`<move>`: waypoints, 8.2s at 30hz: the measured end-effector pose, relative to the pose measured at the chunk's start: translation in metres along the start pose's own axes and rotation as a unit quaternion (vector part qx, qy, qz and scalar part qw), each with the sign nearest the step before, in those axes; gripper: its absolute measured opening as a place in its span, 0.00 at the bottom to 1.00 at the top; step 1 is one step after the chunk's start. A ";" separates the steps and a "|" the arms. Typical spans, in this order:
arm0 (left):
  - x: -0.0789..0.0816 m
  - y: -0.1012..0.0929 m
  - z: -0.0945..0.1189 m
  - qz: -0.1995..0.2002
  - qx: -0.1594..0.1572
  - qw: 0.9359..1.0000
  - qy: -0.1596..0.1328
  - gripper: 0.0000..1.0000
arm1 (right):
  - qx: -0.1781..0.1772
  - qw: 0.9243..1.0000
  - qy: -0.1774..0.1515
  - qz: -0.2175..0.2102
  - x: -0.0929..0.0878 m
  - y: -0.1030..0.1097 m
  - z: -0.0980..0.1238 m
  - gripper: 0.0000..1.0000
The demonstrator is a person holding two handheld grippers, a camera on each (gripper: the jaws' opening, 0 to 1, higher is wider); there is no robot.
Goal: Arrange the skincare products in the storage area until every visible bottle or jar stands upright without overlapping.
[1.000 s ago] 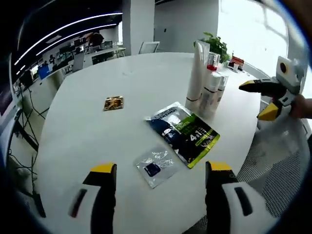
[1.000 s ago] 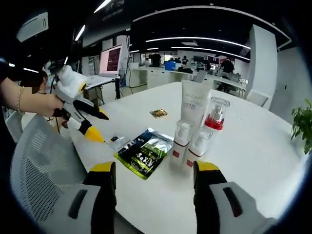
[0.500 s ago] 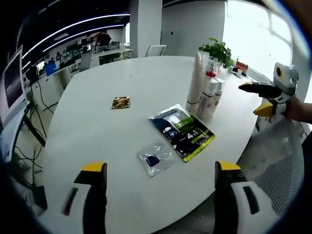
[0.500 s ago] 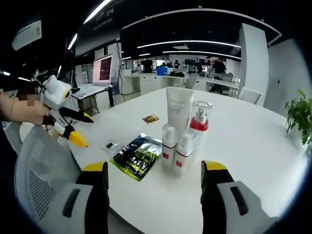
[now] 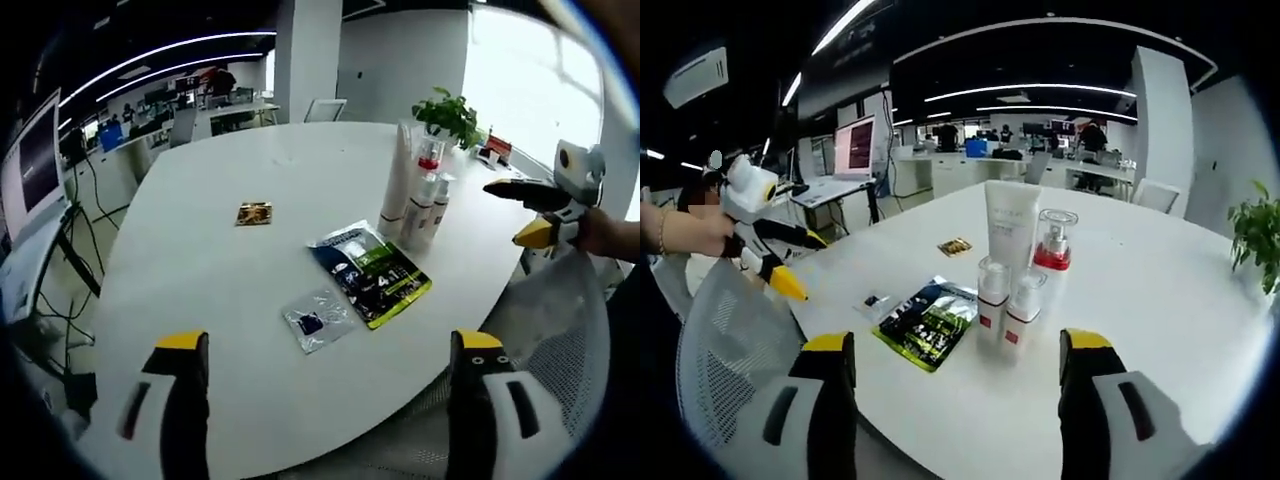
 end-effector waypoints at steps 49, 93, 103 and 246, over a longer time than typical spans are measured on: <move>0.035 0.023 -0.030 -0.055 0.012 0.998 0.011 0.99 | -0.001 0.998 -0.003 -0.055 -0.006 -0.003 0.009 0.92; 0.131 0.109 -0.178 -0.223 -0.090 0.967 0.087 0.92 | -0.024 0.995 0.027 -0.089 -0.017 -0.011 0.007 0.92; 0.145 0.118 -0.210 -0.260 -0.136 0.951 0.102 0.91 | -0.029 0.994 0.037 -0.100 -0.019 -0.013 0.005 0.92; 0.132 -0.044 0.005 -0.152 -0.068 0.983 -0.078 0.37 | 0.172 0.961 -0.098 -0.195 0.094 0.039 -0.062 0.30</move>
Point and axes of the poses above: the point that each gripper's makers call its tool centre point, and the gripper's own axes: z roughly backward along the fingers, y roughly to its left, x roughly out of its top, the point moved 10 cm from there along z, roughly backward along the fingers
